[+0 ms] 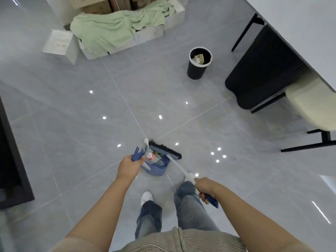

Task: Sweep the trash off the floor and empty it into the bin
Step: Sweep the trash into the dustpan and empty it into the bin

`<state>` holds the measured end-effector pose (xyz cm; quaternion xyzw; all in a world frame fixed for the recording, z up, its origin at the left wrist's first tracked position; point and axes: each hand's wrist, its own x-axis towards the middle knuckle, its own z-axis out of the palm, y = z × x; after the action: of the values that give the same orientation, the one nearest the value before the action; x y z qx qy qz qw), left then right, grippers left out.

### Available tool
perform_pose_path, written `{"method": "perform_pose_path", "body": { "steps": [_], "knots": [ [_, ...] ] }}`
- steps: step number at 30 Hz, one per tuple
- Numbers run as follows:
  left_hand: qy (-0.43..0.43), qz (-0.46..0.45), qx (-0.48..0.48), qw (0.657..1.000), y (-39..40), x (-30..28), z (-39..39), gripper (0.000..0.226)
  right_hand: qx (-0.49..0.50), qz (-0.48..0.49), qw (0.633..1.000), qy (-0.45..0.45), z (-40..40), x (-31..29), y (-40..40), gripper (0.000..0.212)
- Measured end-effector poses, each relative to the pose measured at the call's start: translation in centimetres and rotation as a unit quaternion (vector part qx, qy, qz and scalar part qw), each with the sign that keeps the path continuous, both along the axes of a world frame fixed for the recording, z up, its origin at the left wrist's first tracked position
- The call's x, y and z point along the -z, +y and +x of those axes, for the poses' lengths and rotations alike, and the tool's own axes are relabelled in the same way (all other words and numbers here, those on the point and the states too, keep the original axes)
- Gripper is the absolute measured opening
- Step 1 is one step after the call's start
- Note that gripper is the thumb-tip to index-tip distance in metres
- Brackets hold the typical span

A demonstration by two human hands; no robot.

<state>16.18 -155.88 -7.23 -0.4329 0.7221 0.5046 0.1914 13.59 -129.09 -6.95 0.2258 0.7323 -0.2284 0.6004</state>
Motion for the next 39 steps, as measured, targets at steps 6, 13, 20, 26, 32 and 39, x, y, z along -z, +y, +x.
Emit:
{"method": "perform_pose_path", "body": {
  "steps": [6,13,20,26,32,39],
  "knots": [
    [0.004,-0.036,0.041,0.999,-0.6,0.1,2.7,0.022,0.1,-0.032,0.994,0.025,-2.8,-5.0,0.4,0.018],
    [-0.01,-0.036,0.047,0.998,-3.1,0.4,6.2,0.018,0.028,0.0,0.996,0.082,-8.9,-4.0,-2.6,0.024],
    [-0.033,-0.061,0.045,0.997,-5.3,1.0,8.5,0.017,-0.065,0.031,0.996,0.045,-8.5,1.8,-7.1,0.032],
    [-0.034,-0.08,0.046,0.995,-4.4,1.3,7.5,0.016,-0.072,0.017,0.997,0.012,-3.0,0.4,-7.6,0.032],
    [-0.024,-0.062,0.037,0.997,-3.8,1.1,7.4,0.014,0.134,-0.037,0.988,-0.07,-5.3,-4.5,-3.1,0.034],
    [-0.019,-0.065,0.051,0.996,-3.5,1.0,7.6,0.01,0.191,-0.046,0.98,-0.031,-5.5,-7.3,-2.5,0.017]
  ]
}}
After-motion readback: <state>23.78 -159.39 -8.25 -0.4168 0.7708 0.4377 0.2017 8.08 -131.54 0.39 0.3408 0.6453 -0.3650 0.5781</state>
